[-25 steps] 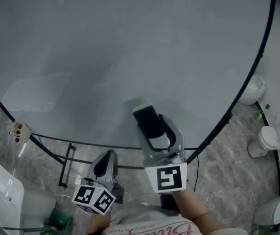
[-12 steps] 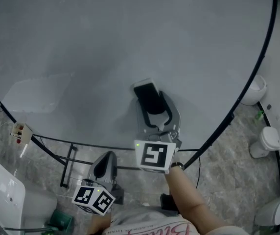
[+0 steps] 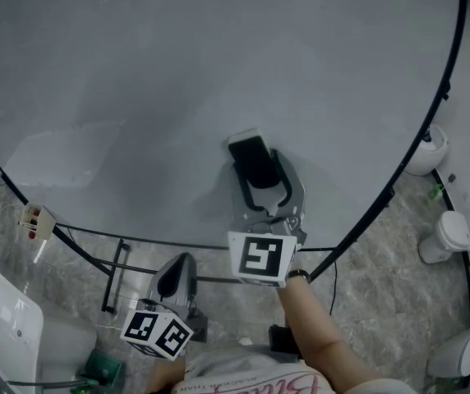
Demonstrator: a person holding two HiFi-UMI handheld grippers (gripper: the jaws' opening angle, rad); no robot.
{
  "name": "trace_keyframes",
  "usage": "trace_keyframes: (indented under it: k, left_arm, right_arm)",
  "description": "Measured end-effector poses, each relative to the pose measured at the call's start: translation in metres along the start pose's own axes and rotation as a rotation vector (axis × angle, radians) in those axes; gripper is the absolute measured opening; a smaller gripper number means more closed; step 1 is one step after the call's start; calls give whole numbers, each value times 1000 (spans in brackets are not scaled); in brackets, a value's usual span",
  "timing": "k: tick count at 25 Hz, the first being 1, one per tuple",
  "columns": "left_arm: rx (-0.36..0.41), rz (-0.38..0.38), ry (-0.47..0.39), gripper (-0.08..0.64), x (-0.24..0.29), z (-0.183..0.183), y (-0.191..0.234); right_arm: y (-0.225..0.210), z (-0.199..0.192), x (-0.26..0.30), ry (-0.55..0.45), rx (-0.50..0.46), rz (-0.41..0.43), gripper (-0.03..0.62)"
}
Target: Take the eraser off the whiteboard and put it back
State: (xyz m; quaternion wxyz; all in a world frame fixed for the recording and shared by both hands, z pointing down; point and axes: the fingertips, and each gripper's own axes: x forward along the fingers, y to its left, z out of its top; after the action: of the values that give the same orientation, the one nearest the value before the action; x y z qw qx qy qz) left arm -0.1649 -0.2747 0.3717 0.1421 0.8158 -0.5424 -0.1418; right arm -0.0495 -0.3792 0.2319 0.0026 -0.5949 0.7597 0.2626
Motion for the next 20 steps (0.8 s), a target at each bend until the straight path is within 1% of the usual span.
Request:
trace_keyframes:
  k: [4, 7, 12, 14, 17, 20]
  left_arm:
    - [3, -6, 7, 0, 0, -1, 1]
    - [3, -10, 12, 0, -1, -1, 0]
    - [12, -24, 20, 0, -1, -1, -3]
    - [17, -30, 26, 0, 0, -2, -5]
    - [20, -38, 31, 0, 0, -3, -7]
    - [20, -54, 34, 0, 0, -6, -13]
  right_arm:
    - [1, 0, -4, -13, -4, 2, 273]
    - [1, 0, -12, -10, -10, -5, 275]
    - [1, -10, -38, 42, 22, 20, 265]
    - [3, -14, -49, 53, 60, 43, 236]
    - [13, -24, -66, 88, 185, 109, 175]
    - [21, -39, -84, 145, 285, 157, 71]
